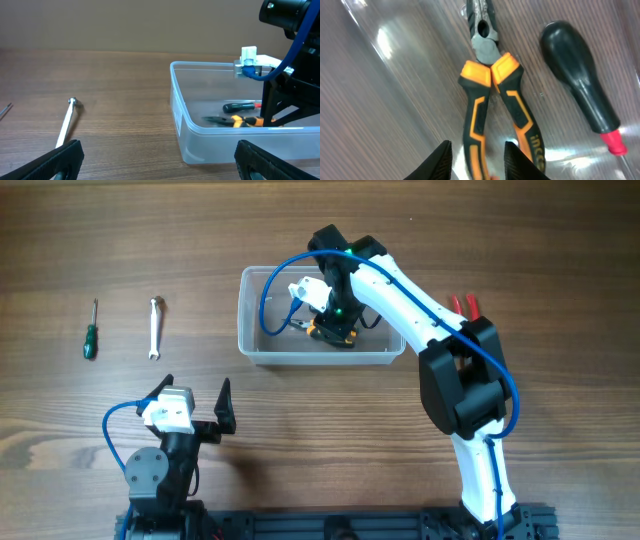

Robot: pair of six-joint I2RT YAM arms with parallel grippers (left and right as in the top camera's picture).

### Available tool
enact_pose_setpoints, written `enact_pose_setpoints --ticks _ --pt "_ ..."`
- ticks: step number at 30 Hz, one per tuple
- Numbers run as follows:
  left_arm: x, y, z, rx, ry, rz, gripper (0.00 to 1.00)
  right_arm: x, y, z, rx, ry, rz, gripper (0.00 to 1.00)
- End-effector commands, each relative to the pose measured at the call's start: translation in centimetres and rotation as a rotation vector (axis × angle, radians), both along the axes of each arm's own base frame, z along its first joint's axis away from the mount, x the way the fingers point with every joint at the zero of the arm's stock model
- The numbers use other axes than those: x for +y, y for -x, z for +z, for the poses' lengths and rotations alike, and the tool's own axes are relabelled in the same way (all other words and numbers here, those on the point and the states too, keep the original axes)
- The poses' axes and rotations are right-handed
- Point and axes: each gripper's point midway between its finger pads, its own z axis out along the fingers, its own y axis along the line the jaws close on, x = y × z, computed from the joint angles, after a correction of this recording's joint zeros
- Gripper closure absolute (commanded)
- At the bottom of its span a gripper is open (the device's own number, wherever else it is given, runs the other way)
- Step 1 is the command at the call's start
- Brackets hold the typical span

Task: Pack container
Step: 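Carry the orange-black pliers into the container and open the gripper, then move the right gripper back right over the red-handled pliers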

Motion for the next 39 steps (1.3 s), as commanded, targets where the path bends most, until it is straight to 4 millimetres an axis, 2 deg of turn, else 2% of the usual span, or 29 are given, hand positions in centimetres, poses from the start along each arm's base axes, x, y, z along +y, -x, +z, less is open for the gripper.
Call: enact_pose_setpoints --ticks 1,3,4,5,7,9,11,12,13,16,19,21,25,29,36,39 --pt "-0.3 0.0 -0.2 -0.003 -0.015 -0.018 0.00 0.0 -0.3 0.9 -0.001 0.001 -0.021 0.66" --pt "-0.3 0.0 -0.2 -0.003 -0.014 -0.018 0.00 0.3 -1.0 2.9 -0.032 -0.012 -0.022 0.58" --pt "-0.3 0.0 -0.2 -0.003 -0.014 -0.018 0.00 0.3 -1.6 4.1 -0.065 -0.007 -0.027 0.50" --pt "-0.3 0.0 -0.2 -0.003 -0.014 -0.018 0.00 0.0 -2.5 5.6 -0.114 0.009 -0.047 0.27" --pt "-0.3 0.0 -0.2 -0.003 -0.014 -0.018 0.00 -1.7 -4.5 9.4 -0.229 0.072 -0.121 0.00" --pt "-0.3 0.0 -0.2 -0.003 -0.014 -0.018 0.00 -4.7 -5.4 13.2 -0.314 0.134 -0.205 0.00" --pt "-0.3 0.0 -0.2 -0.003 -0.014 -0.018 0.00 -6.8 -5.1 15.4 -0.334 0.146 -0.257 0.00" --pt "-0.3 0.0 -0.2 -0.003 -0.014 -0.018 0.00 -8.2 -4.7 16.8 -0.341 0.141 -0.288 0.00" --pt "-0.3 0.0 -0.2 -0.003 -0.014 -0.018 0.00 -10.8 -3.9 19.4 -0.355 0.135 -0.349 0.00" --pt "-0.3 0.0 -0.2 -0.003 -0.014 -0.018 0.00 -15.2 -2.6 23.4 -0.402 0.111 -0.485 0.00" --pt "-0.3 0.0 -0.2 -0.003 -0.014 -0.018 0.00 -20.5 -1.2 26.7 -0.443 0.086 -0.673 0.00" --pt "-0.3 0.0 -0.2 -0.003 -0.014 -0.018 0.00 -23.3 -0.3 28.1 -0.450 0.058 -0.802 0.00" --pt "-0.3 0.0 -0.2 -0.003 -0.014 -0.018 0.00 -26.3 1.3 28.4 -0.384 -0.007 -0.959 0.00" --pt "-0.3 0.0 -0.2 -0.003 -0.014 -0.018 0.00 -28.5 0.5 25.9 -0.342 0.007 -1.017 0.00" --pt "-0.3 0.0 -0.2 -0.003 -0.014 -0.018 0.00 -29.0 -0.7 17.2 -0.238 0.063 -0.994 0.00" --pt "-0.3 0.0 -0.2 -0.003 -0.014 -0.018 0.00 -29.3 -1.1 13.7 -0.202 0.025 -1.021 0.00"
